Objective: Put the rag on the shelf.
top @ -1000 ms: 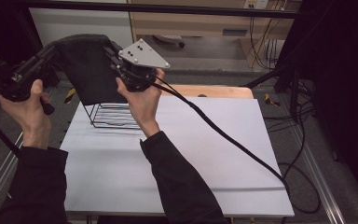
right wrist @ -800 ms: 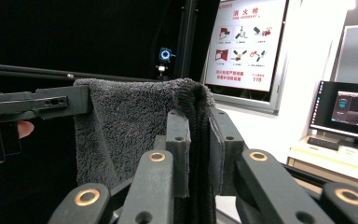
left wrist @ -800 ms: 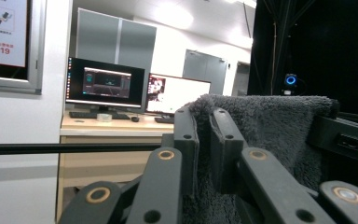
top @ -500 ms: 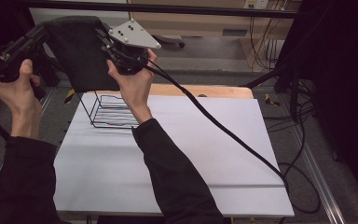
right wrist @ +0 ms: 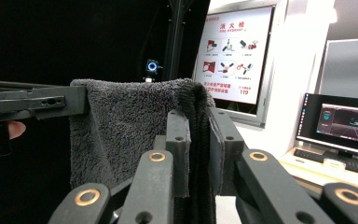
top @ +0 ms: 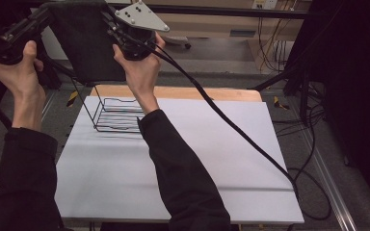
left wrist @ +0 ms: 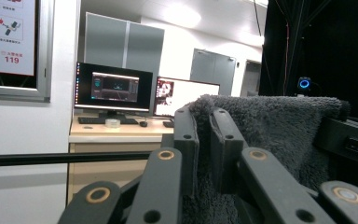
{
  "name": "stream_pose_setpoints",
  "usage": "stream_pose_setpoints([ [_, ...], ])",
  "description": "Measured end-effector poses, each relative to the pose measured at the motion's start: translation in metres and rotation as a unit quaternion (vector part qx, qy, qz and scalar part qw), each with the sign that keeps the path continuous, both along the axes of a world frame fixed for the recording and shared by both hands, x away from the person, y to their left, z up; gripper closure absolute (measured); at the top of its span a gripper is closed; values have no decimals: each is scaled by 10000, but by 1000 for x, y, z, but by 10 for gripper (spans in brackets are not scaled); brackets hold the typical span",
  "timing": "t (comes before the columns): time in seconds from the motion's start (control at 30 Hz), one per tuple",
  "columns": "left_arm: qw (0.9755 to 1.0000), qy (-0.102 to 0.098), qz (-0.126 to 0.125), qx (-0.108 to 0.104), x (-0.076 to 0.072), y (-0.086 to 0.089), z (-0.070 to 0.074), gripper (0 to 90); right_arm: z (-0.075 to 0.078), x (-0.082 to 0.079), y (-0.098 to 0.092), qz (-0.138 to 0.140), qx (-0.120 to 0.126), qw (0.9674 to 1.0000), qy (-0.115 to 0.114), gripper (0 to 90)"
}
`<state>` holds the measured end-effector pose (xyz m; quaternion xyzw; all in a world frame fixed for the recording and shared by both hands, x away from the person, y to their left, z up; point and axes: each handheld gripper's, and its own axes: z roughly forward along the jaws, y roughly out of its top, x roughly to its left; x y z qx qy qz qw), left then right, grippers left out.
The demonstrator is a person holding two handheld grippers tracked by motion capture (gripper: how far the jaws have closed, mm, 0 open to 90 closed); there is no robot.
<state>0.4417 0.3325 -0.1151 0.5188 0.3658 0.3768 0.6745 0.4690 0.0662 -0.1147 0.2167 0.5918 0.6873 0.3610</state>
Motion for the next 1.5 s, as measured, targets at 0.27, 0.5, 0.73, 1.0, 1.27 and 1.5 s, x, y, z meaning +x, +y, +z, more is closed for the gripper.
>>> stream_pose_setpoints([
  [0.27,9998,123,129,87,20,6,2,823,1,18,8,-7,-67,10000,65,803],
  [0.5,9995,195,153,174,37,7,-2,823,-3,35,10,-51,-101,9998,169,803],
  [0.73,9991,327,196,201,49,9,-13,823,-10,45,12,-106,-232,9994,227,803],
  [1.0,9987,416,139,272,52,10,-23,823,-22,50,12,-98,-321,9989,320,803],
  [1.27,9976,506,52,475,48,7,-34,823,-39,50,6,-46,-335,9982,502,803],
  [1.5,9966,562,-31,601,42,6,-48,823,-53,48,0,11,-398,9973,616,803],
])
